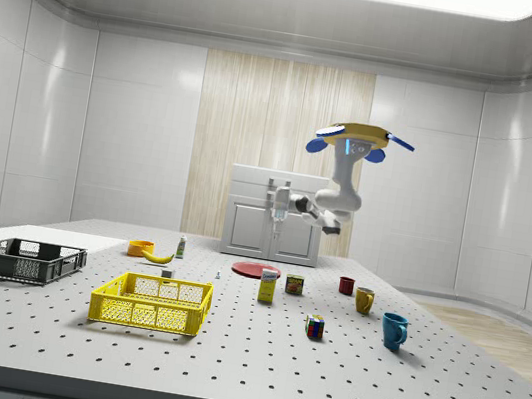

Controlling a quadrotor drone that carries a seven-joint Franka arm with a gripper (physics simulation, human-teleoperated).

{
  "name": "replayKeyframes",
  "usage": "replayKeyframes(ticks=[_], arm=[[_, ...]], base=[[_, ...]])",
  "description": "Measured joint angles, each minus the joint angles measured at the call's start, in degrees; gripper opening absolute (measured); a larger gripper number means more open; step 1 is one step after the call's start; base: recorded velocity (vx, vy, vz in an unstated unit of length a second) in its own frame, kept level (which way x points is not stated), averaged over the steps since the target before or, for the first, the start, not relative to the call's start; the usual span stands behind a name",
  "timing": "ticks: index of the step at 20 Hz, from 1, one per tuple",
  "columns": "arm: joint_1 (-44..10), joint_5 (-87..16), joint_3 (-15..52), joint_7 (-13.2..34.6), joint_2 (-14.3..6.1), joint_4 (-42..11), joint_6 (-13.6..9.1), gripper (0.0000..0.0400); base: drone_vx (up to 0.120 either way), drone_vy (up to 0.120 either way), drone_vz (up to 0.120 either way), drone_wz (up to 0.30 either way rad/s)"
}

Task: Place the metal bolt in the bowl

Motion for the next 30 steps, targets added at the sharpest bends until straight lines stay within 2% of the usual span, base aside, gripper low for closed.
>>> replayKeyframes(ticks=[8, 14, 19, 30], arm=[[-0.57, 0.96, 0.51, 0.53, -1.94, 0.13, 1.8, 0.04], [-0.95, 1.61, 0.84, 0.89, -3.31, 0.21, 3.07, 0.04], [-1.25, 2.11, 1.09, 1.16, -4.39, 0.27, 4.07, 0.04], [-1.82, 3.11, 1.57, 1.67, -6.57, 0.4, 6.1, 0.04]], base=[[0.12, 0.0, -0.115, 0.0], [0.12, -0.06, 0.0, 0.0], [0.12, 0.0, -0.096, 0.0], [0.12, 0.0, 0.0, 0.0]])
